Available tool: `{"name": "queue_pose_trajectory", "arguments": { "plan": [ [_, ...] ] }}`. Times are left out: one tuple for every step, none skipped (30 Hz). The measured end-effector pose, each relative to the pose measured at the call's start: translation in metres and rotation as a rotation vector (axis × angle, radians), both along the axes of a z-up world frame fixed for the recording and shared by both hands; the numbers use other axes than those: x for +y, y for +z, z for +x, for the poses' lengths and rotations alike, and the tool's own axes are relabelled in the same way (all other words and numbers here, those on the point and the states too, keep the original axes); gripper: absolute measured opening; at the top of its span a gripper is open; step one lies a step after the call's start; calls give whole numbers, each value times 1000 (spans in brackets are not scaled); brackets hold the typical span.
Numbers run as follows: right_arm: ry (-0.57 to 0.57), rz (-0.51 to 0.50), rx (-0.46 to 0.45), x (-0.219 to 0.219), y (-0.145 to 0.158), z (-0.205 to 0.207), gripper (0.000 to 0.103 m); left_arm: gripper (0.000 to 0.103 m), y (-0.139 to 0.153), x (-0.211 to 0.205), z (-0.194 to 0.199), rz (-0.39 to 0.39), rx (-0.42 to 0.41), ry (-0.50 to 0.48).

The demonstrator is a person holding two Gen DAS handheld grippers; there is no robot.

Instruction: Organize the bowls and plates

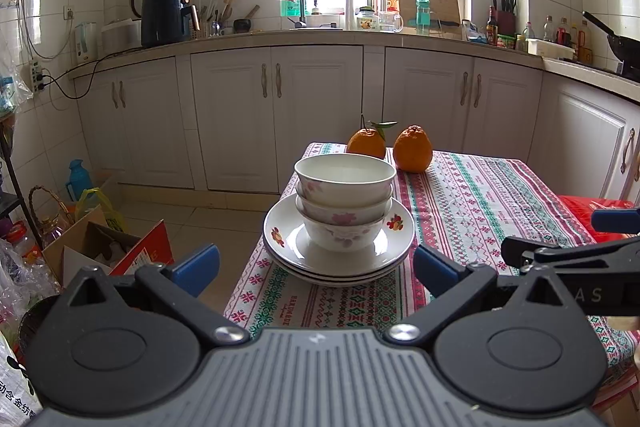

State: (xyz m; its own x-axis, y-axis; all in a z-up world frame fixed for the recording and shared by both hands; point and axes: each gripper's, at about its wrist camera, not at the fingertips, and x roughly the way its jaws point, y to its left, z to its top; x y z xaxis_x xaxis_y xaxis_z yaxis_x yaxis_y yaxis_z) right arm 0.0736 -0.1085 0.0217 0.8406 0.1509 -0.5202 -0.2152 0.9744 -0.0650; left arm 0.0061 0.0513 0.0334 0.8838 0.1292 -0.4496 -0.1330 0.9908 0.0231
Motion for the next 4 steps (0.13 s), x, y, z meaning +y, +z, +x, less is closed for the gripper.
{"name": "queue_pose_trajectory", "arguments": {
  "plan": [
    [0,-1,-1,0,0,0,103,102,0,0,0,0,1,0],
    [-1,-1,-1,0,0,0,103,102,0,0,0,0,1,1],
    [-1,-2,-1,0,0,0,103,102,0,0,0,0,2,1],
    [-1,-3,-1,0,0,0,103,102,0,0,0,-1,2,2]
  ]
}}
